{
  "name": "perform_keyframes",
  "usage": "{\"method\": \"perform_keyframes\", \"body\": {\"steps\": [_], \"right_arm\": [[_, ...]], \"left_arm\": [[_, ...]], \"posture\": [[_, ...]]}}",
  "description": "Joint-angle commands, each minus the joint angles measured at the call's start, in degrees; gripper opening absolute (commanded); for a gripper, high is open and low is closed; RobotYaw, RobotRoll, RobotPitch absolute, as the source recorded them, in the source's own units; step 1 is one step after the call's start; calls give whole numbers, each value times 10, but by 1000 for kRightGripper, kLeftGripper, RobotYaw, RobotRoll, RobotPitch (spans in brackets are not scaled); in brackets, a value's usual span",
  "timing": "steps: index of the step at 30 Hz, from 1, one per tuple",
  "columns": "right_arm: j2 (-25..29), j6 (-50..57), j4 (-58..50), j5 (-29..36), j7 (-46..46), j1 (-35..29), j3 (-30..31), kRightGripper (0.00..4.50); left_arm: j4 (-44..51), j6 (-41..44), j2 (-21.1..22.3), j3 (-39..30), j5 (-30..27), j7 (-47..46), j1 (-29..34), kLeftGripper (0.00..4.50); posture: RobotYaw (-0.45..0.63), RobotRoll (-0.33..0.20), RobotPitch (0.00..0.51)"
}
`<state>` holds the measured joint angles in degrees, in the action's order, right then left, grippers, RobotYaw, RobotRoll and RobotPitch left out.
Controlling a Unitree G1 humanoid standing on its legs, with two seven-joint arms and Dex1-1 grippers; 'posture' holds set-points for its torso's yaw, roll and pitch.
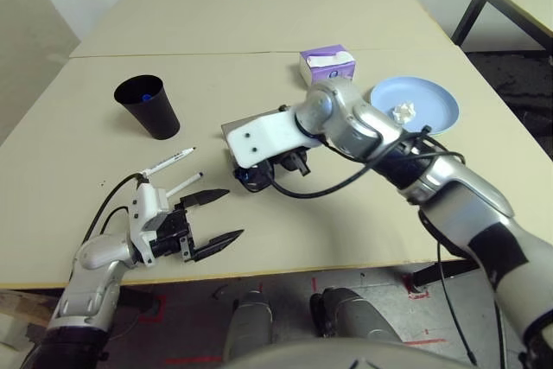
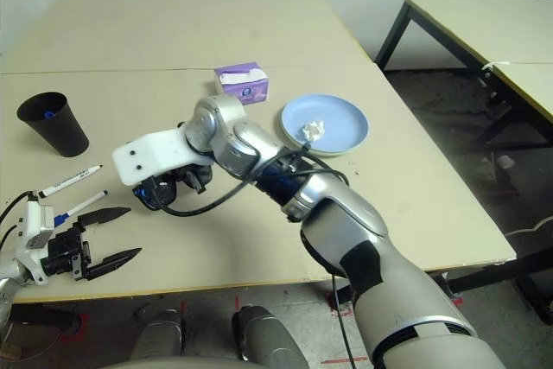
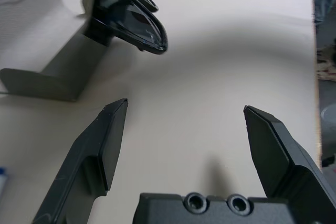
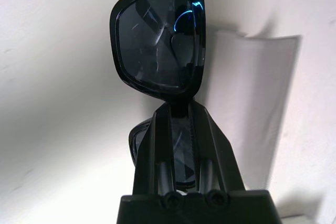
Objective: Organize and tidy the items on the table.
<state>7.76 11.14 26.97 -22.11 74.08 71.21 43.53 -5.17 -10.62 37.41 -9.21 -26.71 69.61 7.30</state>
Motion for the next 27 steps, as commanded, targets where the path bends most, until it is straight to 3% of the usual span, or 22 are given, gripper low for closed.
{"method": "perform_keyframes", "body": {"steps": [1, 13, 27], "right_arm": [[-27, -38, 85, 0, -27, 30, -16, 169], [-80, -168, 387, -33, -159, 120, -44, 169], [-117, -179, 443, -48, -183, 122, -65, 158]], "left_arm": [[18, 3, 1, -2, 6, -9, 15, 4500], [74, 21, 0, -3, 0, -36, 55, 4500], [42, 18, 0, -69, -15, -62, 83, 4500]], "posture": [[22, 0, 126], [57, 0, 138], [88, 0, 152]]}}
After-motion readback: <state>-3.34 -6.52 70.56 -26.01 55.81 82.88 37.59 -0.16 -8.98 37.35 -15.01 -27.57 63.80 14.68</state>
